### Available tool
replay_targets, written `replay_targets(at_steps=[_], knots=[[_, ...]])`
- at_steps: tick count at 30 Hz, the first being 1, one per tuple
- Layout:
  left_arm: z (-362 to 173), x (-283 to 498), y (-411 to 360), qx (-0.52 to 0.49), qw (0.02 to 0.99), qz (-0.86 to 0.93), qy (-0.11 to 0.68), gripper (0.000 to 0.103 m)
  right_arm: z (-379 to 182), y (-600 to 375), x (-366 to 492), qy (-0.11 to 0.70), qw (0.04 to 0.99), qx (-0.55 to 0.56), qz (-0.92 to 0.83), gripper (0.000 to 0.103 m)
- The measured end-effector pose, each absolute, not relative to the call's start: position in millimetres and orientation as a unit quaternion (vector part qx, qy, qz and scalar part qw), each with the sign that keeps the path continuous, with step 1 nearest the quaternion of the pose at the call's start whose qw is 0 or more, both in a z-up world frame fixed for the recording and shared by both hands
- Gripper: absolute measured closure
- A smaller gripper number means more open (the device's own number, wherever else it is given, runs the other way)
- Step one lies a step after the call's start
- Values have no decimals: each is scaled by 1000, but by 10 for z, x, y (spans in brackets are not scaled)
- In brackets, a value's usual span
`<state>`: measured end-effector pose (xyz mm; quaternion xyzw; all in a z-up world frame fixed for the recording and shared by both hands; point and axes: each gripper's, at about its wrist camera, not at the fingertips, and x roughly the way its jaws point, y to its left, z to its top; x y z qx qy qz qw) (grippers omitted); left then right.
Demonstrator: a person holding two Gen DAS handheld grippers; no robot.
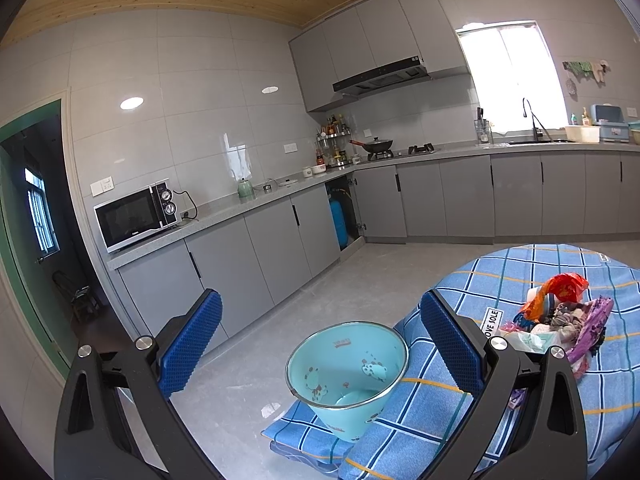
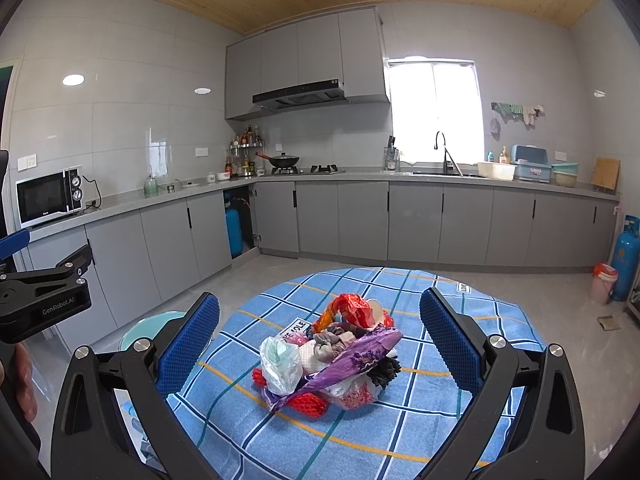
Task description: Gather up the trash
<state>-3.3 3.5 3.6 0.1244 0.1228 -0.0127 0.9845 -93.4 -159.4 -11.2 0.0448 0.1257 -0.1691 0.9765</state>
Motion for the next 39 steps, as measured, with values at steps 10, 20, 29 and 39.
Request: replay_targets(at_steps=[10,20,29,39], knots=[[51,-28,60,121,985,-12,122,5,-109,-1595,-934,126,976,45,-169,4],[56,-21,68,121,985,-10,122,5,-115,-1601,-929,125,977,45,-169,4],[62,-21,80,120,985,-9,121,5,-113,-1604,-930,124,977,45,-169,4],[63,-25,87,120,985,-9,121,5,-118,-1604,-927,124,977,46,-168,4]])
